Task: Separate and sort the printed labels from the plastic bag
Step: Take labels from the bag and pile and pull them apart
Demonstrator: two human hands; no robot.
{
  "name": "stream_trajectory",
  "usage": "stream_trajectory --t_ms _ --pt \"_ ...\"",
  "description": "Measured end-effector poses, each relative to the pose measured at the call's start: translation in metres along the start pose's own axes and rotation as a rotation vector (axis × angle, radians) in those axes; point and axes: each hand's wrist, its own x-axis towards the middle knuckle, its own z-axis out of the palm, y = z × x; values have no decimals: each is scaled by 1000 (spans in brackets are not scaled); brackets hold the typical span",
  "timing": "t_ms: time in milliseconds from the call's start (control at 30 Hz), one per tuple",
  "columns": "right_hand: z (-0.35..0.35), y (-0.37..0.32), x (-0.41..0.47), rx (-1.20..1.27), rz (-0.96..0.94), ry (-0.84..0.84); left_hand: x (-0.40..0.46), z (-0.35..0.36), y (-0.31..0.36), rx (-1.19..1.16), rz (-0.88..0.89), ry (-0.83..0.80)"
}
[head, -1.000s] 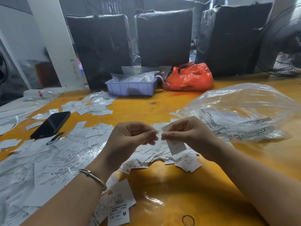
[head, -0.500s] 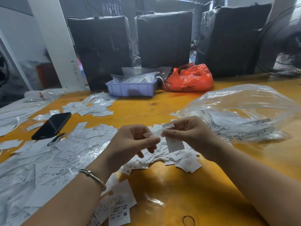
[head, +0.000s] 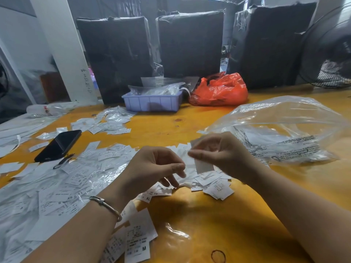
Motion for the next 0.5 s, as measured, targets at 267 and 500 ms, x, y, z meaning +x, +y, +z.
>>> stream_trajectory --t_ms 267,500 --pt "-15 -14 1 264 -130 374 -1 0 3 -41 45 33" --pt "-6 -24 -3 51 -194 288 -1 0 2 -30 50 14"
